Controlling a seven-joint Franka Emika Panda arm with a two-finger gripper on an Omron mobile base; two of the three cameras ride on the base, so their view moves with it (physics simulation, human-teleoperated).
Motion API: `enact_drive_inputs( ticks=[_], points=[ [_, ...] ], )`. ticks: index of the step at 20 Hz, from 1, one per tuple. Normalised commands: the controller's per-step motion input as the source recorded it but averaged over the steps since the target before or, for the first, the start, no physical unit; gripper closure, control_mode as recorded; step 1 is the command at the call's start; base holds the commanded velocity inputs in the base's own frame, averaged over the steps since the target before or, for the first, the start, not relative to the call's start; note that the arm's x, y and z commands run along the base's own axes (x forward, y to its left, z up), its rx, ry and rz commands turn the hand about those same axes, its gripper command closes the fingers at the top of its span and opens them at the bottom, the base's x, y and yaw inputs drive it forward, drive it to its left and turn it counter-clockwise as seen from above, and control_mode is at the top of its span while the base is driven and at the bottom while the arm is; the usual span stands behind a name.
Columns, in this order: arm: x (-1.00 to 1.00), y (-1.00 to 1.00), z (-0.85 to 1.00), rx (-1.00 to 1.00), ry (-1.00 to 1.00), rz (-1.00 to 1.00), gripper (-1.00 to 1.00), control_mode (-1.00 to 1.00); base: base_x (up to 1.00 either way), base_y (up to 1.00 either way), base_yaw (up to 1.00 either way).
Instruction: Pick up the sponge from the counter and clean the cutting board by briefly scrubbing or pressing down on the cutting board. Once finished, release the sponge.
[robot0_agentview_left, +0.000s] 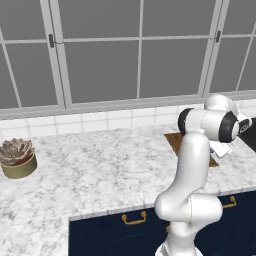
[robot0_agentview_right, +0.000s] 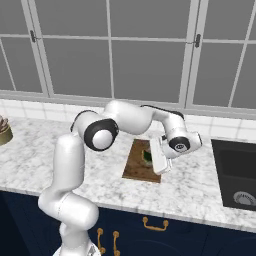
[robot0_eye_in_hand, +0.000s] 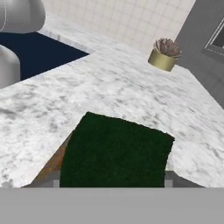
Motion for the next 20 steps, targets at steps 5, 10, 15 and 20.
enact_drive_inputs(
  ticks=[5,10,15,20],
  points=[
    [0.11,0.14,-0.18,-0.02,0.00,0.03,1.00,-1.00,0.00,0.00,0.00],
    [0.20,0.10,0.01,-0.04,0.01,0.01,1.00,-1.00,0.00,0.00,0.00],
    [0.70,0.00,0.01,0.00,0.01,0.00,1.00,-1.00,0.00,0.00,0.00],
    [0.83,0.01,-0.25,0.00,0.03,0.00,1.00,-1.00,0.00,0.00,0.00]
  ],
)
